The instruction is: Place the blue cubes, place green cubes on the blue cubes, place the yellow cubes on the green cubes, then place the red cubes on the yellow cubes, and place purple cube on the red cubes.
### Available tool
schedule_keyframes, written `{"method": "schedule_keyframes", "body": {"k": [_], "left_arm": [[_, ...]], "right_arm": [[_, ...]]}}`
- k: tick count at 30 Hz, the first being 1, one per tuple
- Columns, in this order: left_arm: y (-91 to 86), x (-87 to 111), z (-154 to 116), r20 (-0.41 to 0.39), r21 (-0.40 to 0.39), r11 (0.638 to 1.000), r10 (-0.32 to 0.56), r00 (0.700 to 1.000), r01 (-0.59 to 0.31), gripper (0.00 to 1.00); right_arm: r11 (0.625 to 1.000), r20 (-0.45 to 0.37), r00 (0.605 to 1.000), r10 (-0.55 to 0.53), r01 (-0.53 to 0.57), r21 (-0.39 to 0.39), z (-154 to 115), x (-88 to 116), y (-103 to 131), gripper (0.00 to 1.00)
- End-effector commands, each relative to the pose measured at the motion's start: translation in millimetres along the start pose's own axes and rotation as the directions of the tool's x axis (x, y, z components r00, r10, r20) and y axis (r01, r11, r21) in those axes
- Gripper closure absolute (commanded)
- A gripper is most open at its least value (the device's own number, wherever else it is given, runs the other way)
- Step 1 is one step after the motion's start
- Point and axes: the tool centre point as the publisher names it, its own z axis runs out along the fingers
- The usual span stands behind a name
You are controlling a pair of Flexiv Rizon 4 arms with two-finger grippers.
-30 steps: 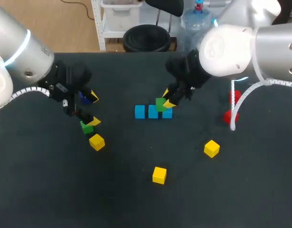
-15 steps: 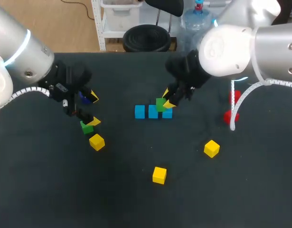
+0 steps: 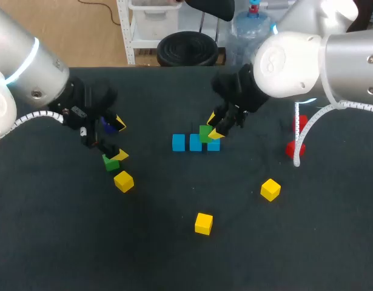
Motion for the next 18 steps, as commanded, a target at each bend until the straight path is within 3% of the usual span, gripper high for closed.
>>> {"method": "schedule_keyframes", "body": {"k": [1,4,8,15,17,18], "left_arm": [[0.3,1.3,-0.1,0.004,0.0,1.0,0.003,1.0,-0.003,0.0],[0.3,1.3,-0.1,0.004,0.0,1.0,0.003,1.0,-0.003,0.0],[0.3,1.3,-0.1,0.004,0.0,1.0,0.003,1.0,-0.003,0.0],[0.3,1.3,-0.1,0.004,0.0,1.0,0.003,1.0,-0.003,0.0],[0.3,1.3,-0.1,0.004,0.0,1.0,0.003,1.0,-0.003,0.0],[0.3,1.3,-0.1,0.004,0.0,1.0,0.003,1.0,-0.003,0.0]], "right_arm": [[1.0,0.002,1.0,0.0,0.0,0.0,0.2,-0.1,-1.4,0.54],[1.0,0.005,1.0,0.002,-0.002,0.002,-2.3,-1.2,-1.8,0.5],[1.0,0.01,1.0,0.002,-0.002,0.007,-6.8,-2.3,-1.2,0.26],[1.0,0.012,1.0,-0.002,0.002,0.023,-17.4,-3.4,3.4,0.21],[1.0,0.013,1.0,-0.003,0.003,0.031,-22.1,-3.5,6.0,0.15],[0.999,0.015,1.0,-0.002,0.002,0.037,-25.4,-3.3,7.6,0.06]]}}
